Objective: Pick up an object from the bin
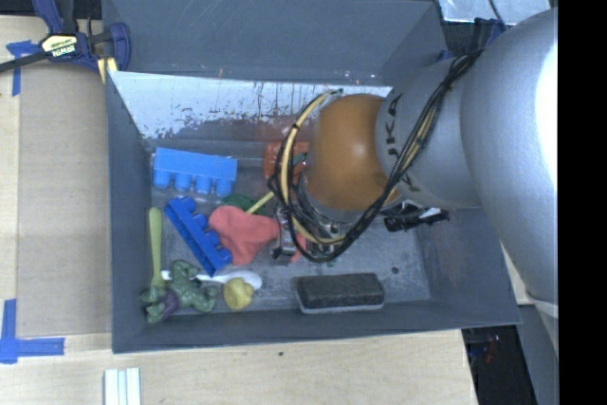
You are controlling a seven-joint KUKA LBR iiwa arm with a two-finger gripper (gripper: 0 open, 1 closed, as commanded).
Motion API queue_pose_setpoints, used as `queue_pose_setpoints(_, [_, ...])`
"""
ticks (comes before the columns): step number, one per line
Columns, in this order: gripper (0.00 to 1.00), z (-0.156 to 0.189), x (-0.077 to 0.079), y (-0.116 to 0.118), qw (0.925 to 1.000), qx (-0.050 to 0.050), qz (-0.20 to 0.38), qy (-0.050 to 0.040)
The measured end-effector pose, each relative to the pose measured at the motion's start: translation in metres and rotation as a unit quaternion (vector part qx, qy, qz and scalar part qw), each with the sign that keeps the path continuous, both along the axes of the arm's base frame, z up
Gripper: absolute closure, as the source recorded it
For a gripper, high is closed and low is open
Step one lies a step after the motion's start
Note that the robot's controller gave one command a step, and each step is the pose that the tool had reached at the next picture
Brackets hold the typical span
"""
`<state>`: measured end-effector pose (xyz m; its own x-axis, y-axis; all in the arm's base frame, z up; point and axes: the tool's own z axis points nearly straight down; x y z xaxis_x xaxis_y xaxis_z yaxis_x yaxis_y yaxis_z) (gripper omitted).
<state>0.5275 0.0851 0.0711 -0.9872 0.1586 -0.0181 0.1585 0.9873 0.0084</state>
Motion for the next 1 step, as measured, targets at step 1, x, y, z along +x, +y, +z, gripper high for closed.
queue_pose_setpoints(1, [1.00,0.0615,0.0006,-0.0083,1.0000,-0.001,0.005,0.0036])
